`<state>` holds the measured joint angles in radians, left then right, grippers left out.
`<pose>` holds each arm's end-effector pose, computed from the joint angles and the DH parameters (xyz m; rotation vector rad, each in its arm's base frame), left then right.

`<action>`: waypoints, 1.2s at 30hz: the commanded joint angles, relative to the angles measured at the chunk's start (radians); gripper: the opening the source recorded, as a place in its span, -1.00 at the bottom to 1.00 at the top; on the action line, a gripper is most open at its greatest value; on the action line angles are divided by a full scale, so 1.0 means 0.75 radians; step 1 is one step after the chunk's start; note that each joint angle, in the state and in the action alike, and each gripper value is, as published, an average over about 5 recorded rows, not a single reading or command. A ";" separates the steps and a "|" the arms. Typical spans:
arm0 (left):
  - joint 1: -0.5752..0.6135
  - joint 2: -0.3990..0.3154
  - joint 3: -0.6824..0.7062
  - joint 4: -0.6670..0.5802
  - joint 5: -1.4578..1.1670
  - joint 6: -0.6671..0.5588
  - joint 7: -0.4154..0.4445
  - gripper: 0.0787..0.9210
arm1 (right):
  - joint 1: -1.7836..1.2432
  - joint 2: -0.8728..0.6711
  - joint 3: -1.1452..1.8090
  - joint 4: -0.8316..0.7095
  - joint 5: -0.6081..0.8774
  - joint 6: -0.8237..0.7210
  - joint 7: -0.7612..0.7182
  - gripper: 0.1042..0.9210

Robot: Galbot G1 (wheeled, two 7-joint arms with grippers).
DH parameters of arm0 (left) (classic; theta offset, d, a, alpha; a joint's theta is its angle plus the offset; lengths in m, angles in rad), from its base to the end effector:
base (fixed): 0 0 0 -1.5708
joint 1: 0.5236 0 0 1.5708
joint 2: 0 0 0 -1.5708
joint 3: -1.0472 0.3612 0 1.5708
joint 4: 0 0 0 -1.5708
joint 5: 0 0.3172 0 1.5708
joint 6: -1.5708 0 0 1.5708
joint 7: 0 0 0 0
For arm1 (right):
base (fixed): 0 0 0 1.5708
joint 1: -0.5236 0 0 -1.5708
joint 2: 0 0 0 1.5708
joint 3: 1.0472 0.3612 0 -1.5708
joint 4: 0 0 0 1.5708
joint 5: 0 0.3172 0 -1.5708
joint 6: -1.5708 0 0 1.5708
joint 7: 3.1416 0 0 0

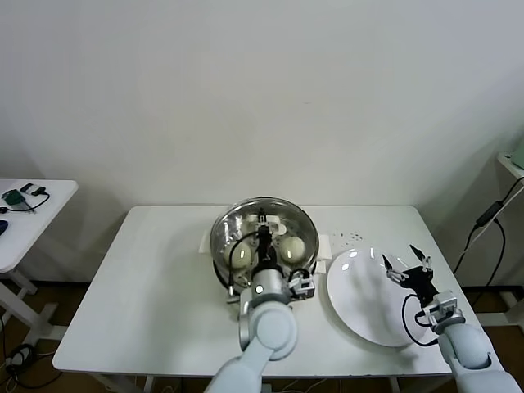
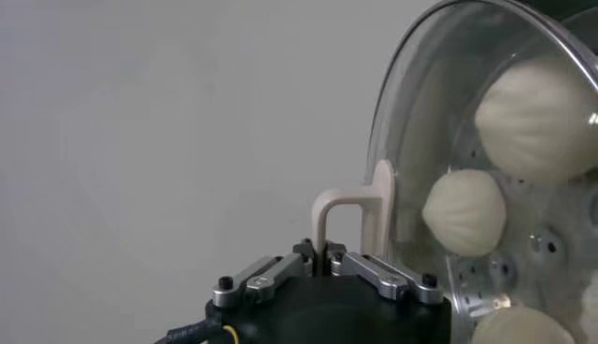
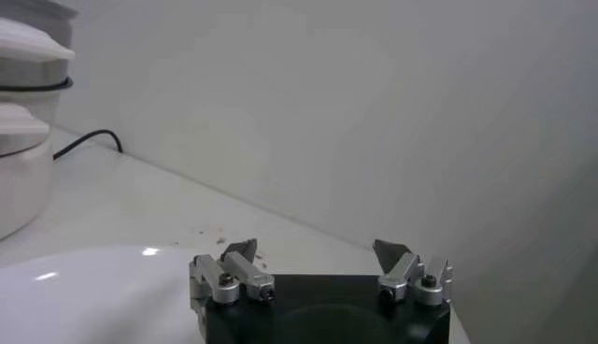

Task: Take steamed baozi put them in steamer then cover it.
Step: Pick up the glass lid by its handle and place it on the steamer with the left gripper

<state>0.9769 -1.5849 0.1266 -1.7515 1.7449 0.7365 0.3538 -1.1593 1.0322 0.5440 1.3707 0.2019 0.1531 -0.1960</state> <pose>0.2689 -0.1932 -0.2833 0.0726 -2.1716 -2.1340 0.2685 -0.2231 -0.3934 0.2175 -2.9222 0.4850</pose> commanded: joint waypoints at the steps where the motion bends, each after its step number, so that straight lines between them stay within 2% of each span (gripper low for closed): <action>1: -0.002 -0.035 0.005 0.066 -0.003 0.014 -0.038 -0.85 | 0.001 0.003 0.003 -0.005 -0.003 0.002 -0.002 0.76; 36: 0.001 -0.018 -0.016 0.080 -0.046 0.021 -0.110 -0.85 | 0.004 0.017 0.010 -0.006 -0.021 0.007 -0.025 0.76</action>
<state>0.9801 -1.6003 0.1169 -1.7025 1.7130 0.7364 0.2950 -1.1558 1.0441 0.5499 1.3659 0.1879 0.1575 -0.2134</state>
